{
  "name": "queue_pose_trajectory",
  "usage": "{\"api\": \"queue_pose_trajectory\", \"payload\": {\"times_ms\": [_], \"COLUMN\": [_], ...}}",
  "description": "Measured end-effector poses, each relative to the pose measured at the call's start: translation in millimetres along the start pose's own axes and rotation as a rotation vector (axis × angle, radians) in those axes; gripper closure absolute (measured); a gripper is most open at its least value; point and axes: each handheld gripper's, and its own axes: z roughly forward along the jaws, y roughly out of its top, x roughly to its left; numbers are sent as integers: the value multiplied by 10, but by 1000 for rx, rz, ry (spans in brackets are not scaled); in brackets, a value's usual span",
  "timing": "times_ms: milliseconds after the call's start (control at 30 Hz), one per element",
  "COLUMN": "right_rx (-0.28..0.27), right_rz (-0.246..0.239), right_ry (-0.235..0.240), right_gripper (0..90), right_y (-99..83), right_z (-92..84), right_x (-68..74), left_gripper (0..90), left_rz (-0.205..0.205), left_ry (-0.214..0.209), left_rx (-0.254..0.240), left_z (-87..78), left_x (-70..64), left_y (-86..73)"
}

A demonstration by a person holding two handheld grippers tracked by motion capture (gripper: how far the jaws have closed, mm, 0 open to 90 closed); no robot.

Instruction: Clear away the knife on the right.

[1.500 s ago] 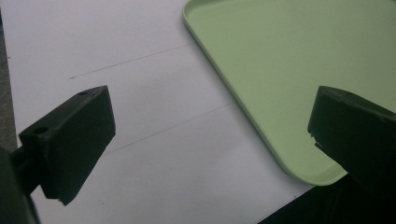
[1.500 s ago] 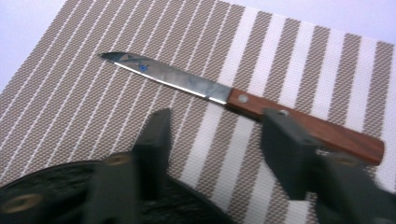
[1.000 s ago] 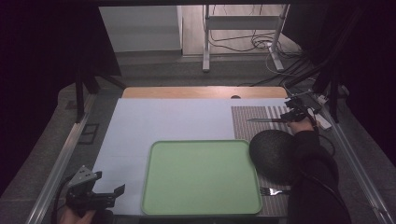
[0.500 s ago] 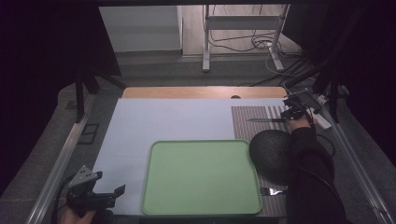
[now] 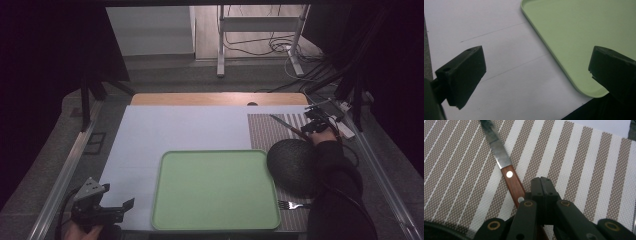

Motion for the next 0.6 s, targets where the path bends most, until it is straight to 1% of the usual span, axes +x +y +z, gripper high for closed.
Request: {"api": "queue_pose_trajectory", "payload": {"times_ms": [233, 400, 433, 467, 500, 600], "right_rx": [17, 15, 4, 4, -9, -25], "right_rz": [6, 12, 16, 16, 26, 35], "right_ry": [16, 14, 9, 9, 6, 3], "right_gripper": [895, 893, 878, 878, 837, 773], "right_y": [-43, -41, -40, -40, -30, -18], "right_z": [-35, -37, -41, -41, -65, -103], "right_x": [30, 20, 19, 19, 13, 5], "left_gripper": [19, 20, 20, 20, 20, 20], "left_rz": [1, 3, 3, 3, 3, 4], "left_ry": [1, 2, 2, 2, 3, 3], "left_rx": [1, 1, 1, 1, 1, 1], "left_z": [1, 3, 3, 3, 3, 2], "left_x": [-1, -6, -6, -6, -7, -8], "left_y": [1, 1, 1, 1, 1, 2]}}
